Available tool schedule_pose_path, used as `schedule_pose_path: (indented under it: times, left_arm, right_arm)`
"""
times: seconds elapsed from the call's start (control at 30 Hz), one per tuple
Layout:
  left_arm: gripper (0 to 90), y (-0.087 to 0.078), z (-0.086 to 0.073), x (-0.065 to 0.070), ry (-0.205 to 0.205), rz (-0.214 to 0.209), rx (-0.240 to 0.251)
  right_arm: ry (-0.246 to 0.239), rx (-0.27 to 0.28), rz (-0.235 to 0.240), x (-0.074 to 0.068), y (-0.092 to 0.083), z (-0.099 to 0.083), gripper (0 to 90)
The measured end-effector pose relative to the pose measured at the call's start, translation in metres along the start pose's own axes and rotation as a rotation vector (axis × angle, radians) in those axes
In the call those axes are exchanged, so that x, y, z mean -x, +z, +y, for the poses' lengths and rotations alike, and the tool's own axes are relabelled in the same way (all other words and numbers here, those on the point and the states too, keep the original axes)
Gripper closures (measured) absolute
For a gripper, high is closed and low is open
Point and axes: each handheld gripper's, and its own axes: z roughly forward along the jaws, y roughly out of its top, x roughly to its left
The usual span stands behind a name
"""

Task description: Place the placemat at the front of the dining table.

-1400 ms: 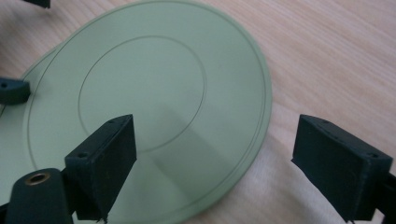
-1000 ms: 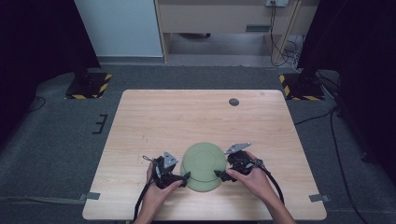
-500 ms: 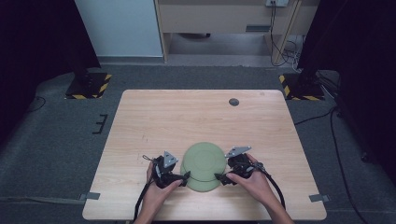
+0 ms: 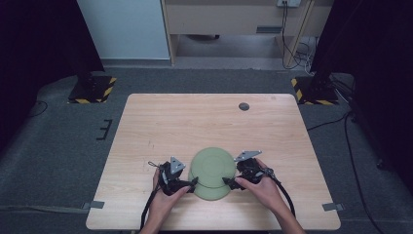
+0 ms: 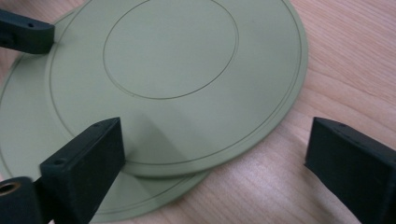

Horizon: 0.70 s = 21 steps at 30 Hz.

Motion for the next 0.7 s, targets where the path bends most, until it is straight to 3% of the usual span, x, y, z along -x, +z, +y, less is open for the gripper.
schedule_pose_path:
  times: [0.13,0.33,0.53,0.7]
  left_arm:
    - [1.8,0.0,0.0,0.0,0.002,-0.003,0.0]
    - [2.3,-0.002,-0.001,0.002,0.009,-0.018,-0.005]
    - [2.3,-0.003,-0.002,0.005,0.025,-0.03,-0.011]
    - [2.3,-0.004,-0.002,0.006,0.028,-0.037,-0.015]
  right_arm:
    - [-0.002,0.014,0.005,-0.001,0.002,0.002,7.3]
    - [0.002,-0.017,-0.001,0.003,-0.004,0.006,6.8]
    - [0.011,-0.02,0.011,0.011,-0.017,0.029,6.2]
    - [0.038,-0.015,0.014,0.019,-0.015,0.049,6.9]
